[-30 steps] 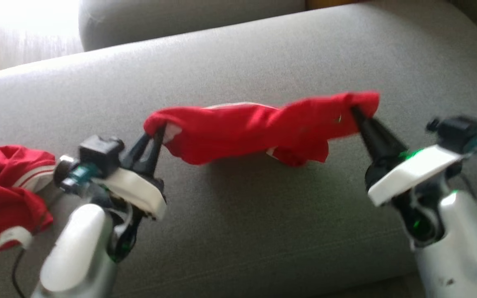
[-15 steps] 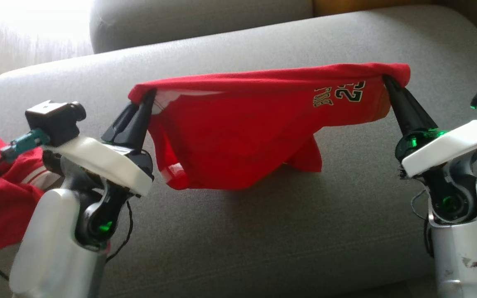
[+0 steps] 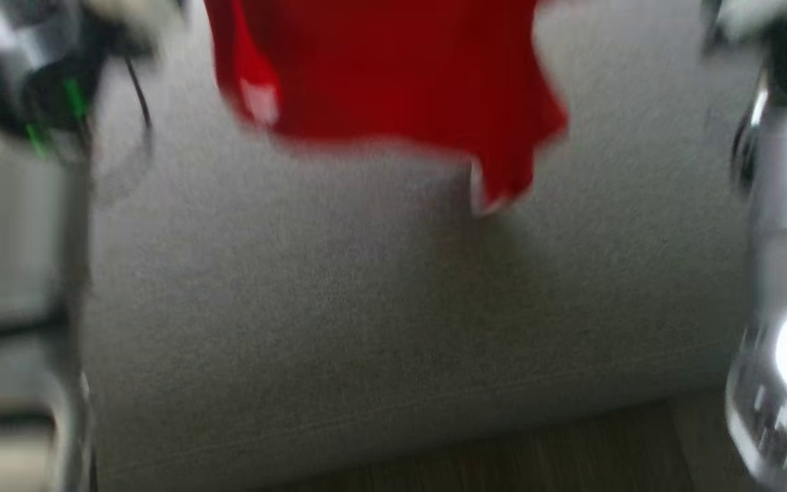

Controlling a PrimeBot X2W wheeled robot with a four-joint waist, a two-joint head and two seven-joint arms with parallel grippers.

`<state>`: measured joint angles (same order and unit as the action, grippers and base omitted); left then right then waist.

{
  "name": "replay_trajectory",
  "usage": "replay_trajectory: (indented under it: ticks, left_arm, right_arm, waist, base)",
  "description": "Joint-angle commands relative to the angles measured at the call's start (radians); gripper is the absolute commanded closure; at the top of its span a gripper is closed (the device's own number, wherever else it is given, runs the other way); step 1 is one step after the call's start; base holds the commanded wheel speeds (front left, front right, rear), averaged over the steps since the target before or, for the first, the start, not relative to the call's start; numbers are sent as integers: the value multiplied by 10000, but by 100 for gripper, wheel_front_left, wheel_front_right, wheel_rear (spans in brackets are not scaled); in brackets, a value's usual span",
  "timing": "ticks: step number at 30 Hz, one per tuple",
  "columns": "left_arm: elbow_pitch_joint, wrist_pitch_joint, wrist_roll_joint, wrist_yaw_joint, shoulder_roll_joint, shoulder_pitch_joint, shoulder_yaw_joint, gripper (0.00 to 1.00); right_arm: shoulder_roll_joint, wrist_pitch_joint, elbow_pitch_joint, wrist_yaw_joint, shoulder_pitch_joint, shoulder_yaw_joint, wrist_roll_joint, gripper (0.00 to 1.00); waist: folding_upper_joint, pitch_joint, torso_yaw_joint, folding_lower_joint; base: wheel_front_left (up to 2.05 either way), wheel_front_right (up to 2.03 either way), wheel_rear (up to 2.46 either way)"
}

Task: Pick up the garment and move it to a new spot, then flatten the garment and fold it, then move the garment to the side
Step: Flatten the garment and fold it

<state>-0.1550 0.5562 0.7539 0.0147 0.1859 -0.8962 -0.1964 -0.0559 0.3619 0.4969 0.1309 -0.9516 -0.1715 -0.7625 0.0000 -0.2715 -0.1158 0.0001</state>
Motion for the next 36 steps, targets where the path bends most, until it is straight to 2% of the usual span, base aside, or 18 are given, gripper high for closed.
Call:
replay_trajectory:
  ticks: [1,4,5,8,11,12,18,24,28,36]
  left_arm:
    - [-420,-541,-656,94,403,-2068,428,100]
    - [-1577,-2051,-1546,118,196,-4227,341,100]
    - [-1577,-2051,-1546,118,196,-4227,341,100]
    - [-2661,-3797,-2465,-29,126,-5758,83,100]
    - [-3761,-5108,-2910,-263,-19,-6497,-146,100]
    - [-4482,-5587,-3069,-529,-94,-6564,-383,100]
    - [-6286,-5983,-3290,-1204,-117,-5406,-1339,100]
    - [-7325,-5632,-3638,-1436,337,-3593,-2885,100]
    - [-7297,-5419,-3537,-1448,773,-2567,-4302,100]
    - [-6888,-5790,-3479,-1451,1609,-1512,-6269,100]
  right_arm:
    - [55,-600,196,-2,-2058,34,261,100]
    - [56,-1968,847,-2,-4020,0,446,100]
    - [56,-1968,847,-2,-4020,0,446,100]
    - [56,-3394,1242,-2,-5280,125,397,100]
    - [56,-4393,1656,-2,-5657,369,230,100]
    - [56,-4564,2097,-2,-5455,753,36,100]
    - [56,-4076,3915,-2,-4036,1496,-914,100]
    - [-24,-3079,5934,-2,-2915,1650,-928,100]
    - [-240,-2450,6726,-2,-2548,1747,-867,100]
    - [-827,-1292,7282,-2,-2017,2080,-755,100]
  waist:
    - [0,-1437,-14,-1]
    - [0,-2114,-5,-1]
    - [0,-2114,-5,-1]
    - [0,-2553,27,-1]
    - [0,-2778,80,-1]
    - [0,-2887,119,-1]
    - [0,-2858,286,-1]
    - [0,-2293,418,-1]
    - [0,-1811,513,-1]
    - [0,-1108,693,-1]
  base:
    - [0,0,0]
    - [0,0,0]
    - [0,0,0]
    - [0,0,0]
    - [0,0,0]
    - [0,0,0]
    - [0,0,0]
    - [0,0,0]
    - [0,0,0]
    - [0,0,0]
